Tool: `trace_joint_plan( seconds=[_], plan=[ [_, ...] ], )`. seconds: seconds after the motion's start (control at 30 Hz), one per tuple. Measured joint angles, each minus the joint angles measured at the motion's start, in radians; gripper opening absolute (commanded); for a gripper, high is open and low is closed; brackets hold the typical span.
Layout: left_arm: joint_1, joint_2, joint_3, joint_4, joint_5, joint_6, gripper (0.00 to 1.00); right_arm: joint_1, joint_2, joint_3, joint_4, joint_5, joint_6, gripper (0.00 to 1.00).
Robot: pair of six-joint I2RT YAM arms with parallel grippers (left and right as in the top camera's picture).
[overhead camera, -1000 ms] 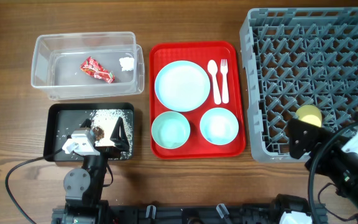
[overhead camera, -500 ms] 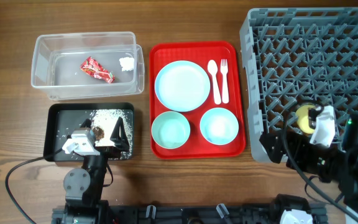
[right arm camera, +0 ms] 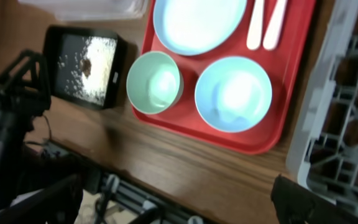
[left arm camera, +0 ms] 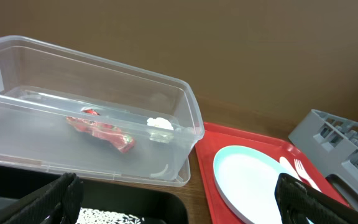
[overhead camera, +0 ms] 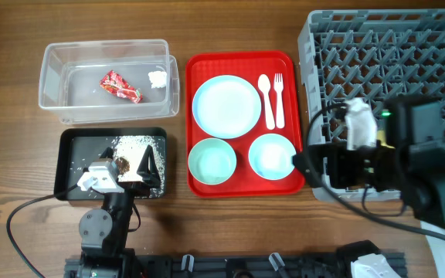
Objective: Sort waste into correct bins and load items into the dishwasher rack
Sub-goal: 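Move the right gripper from the rack toward the light-blue bowl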
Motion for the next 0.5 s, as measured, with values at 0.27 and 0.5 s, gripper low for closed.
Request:
trace_joint_plan(
  seconds=[0.27,0.5],
  plan=[
    [0.0,0.0,0.0,0.0,0.0,0.0,1.0,0.225,0.236,0.007,0.074,0.274,0.26,0.87],
    [0.0,0.0,0.0,0.0,0.0,0.0,1.0,0.24,0.483,0.005,0.128,0.344,0.327,0.85]
  ],
)
